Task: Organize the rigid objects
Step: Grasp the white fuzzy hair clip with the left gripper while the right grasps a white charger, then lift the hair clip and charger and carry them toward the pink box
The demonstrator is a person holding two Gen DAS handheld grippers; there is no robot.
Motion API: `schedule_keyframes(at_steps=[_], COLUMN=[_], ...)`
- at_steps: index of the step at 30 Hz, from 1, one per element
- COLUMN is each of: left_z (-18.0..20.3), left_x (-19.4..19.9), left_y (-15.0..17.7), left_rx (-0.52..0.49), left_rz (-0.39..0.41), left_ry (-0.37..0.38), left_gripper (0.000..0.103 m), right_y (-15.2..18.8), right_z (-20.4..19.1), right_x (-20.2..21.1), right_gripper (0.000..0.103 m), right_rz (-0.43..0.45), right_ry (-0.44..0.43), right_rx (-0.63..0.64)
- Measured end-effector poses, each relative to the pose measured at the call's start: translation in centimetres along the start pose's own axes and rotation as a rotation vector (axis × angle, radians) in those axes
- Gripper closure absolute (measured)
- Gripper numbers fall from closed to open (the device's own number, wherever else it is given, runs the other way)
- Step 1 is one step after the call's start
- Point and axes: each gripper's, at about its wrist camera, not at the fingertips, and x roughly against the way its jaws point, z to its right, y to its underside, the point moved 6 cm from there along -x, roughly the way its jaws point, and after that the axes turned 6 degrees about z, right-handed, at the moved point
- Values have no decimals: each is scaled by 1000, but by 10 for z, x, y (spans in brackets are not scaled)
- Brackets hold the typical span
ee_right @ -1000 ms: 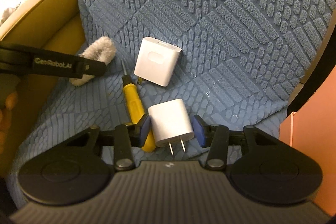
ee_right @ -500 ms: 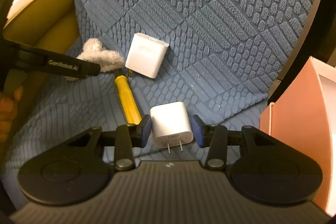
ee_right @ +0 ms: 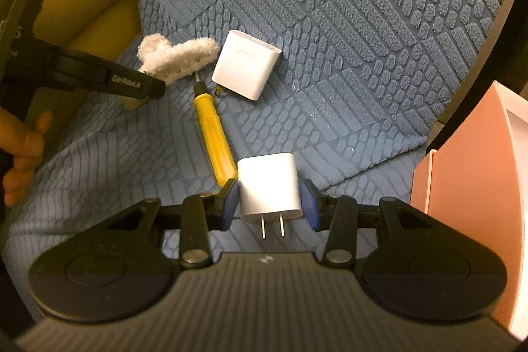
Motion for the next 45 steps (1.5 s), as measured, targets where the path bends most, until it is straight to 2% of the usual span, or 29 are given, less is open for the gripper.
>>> schedule_keyframes(at_steps=[5,9,13,24,35,40,42,45], left_z=[11,30,41,50,61,73,74,73], left_x=[15,32,52,105,141,142,139,133], left_y=[10,30,51,110,164,178,177,178], left_rx=[56,113,122,140,179,136,127,138], left_rz=[21,16,19,-13,-41,-53,-59,-82], left_ry=[28,82,98,145,190,199,202,198], left_gripper=[89,89,89,89,89,88,86,70], right_y=[6,15,25,60,109,122,123,122], right_z=[-2,-3,-6,-19,-40,-40,-39,-39], right_x=[7,17,29,62,98,108,108,106], right_gripper=[58,58,59,58,58,58,58,58], right_rz=[-6,-13,-20,-18,-32,-35,-34,-34], right_ry=[4,-5,-18,16,18,18,19,21], right_rx=[-25,-49,-82,-100,-78,-96,-106,-104])
